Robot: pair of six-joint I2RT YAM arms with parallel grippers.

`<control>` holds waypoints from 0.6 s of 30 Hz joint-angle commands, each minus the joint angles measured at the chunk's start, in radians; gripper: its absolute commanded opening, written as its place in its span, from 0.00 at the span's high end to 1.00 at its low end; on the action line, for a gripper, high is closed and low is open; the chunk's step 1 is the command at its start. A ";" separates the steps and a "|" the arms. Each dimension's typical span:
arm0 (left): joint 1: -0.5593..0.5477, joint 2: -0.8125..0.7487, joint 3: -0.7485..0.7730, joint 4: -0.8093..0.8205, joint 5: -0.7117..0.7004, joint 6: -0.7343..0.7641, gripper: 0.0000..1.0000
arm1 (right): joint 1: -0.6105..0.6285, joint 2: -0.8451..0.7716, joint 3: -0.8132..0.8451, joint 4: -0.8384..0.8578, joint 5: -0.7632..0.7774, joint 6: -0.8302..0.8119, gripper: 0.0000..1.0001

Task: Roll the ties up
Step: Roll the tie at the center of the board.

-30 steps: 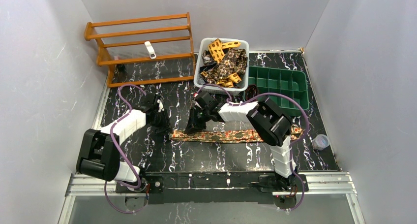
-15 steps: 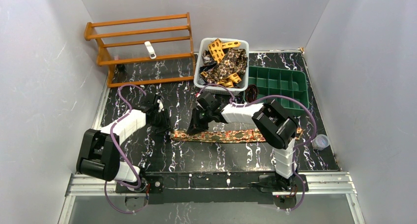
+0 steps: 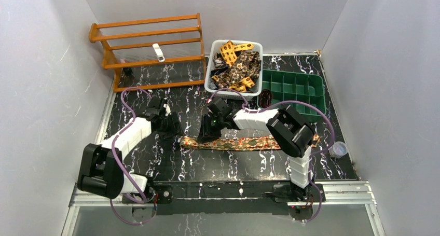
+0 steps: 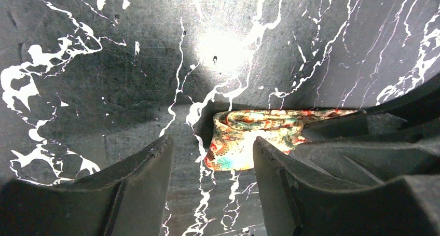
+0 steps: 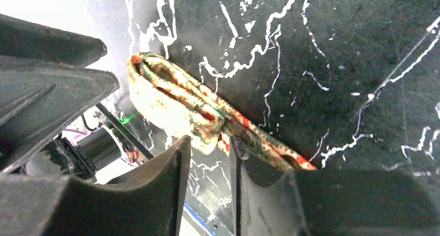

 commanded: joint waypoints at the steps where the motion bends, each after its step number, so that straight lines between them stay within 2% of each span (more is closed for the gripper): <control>1: 0.019 -0.060 -0.009 -0.007 -0.011 -0.025 0.44 | 0.002 -0.124 -0.006 -0.011 0.044 -0.043 0.57; 3: 0.030 -0.076 -0.026 0.014 0.002 -0.039 0.43 | 0.003 -0.146 -0.021 0.014 0.039 -0.043 0.61; 5: 0.040 -0.087 -0.041 0.027 0.016 -0.051 0.43 | 0.003 -0.145 -0.030 0.037 0.027 -0.034 0.70; 9: 0.061 -0.106 -0.070 0.046 0.038 -0.063 0.43 | 0.008 -0.098 -0.020 0.080 -0.021 -0.018 0.82; 14: 0.105 -0.115 -0.098 0.063 0.088 -0.069 0.42 | 0.026 -0.027 0.026 0.070 -0.045 -0.011 0.88; 18: 0.119 -0.110 -0.110 0.082 0.147 -0.064 0.42 | 0.029 -0.004 0.021 0.034 0.001 -0.010 0.88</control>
